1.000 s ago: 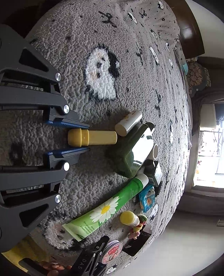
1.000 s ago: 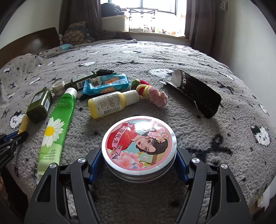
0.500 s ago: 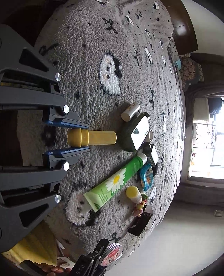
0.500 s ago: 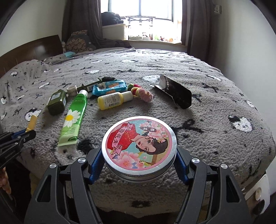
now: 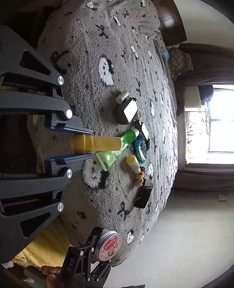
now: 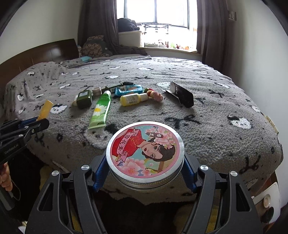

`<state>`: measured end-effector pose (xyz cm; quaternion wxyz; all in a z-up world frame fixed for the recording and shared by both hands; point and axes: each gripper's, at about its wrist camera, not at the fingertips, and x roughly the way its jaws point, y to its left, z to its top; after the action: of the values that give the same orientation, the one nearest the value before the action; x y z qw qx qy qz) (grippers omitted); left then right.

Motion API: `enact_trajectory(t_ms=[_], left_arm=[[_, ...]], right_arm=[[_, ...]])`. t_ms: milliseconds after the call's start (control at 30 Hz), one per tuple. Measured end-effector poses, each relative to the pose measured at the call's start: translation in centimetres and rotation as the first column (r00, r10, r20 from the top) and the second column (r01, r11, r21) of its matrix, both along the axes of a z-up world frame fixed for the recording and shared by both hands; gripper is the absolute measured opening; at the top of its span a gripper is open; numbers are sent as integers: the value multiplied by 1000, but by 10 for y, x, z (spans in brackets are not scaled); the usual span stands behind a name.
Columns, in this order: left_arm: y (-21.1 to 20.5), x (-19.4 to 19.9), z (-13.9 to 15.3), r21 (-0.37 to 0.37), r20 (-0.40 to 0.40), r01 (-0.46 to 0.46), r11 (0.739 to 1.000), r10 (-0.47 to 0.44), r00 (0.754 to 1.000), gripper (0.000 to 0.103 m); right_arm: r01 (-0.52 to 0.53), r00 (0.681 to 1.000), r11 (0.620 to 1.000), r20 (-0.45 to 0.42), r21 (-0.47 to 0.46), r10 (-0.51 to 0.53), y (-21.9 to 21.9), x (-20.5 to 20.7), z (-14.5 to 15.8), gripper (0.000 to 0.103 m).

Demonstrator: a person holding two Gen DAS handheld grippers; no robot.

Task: Collect trash
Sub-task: 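Lower both tools below the bed edge and release tin and stick into the bin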

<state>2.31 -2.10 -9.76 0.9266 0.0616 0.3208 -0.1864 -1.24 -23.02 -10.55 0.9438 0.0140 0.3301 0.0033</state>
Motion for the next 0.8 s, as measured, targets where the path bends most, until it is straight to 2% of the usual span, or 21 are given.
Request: enact_trajectory(t_ms=[167,333,533,800], left_arm=[[-12,-15,-36,16,-103,51,999,-49,993,19],[-22,-22,-81,30,-233,111,993,-101,967,19],[-28,-18,-133,50,-370,144,988,-115,922,19],[-36,-9,-189,44,-522,177,983,-128,843,19]], right_arm=[[-4,995,1000,-100,6,5,-2,-11,-33,70],[-6,978,1000,-209,21,10,-3,-15,-70,70],[11,945,997,-327,70,13,-4,-8,-112,70],[33,897,992,-442,120,23,-1,0,-157,70]])
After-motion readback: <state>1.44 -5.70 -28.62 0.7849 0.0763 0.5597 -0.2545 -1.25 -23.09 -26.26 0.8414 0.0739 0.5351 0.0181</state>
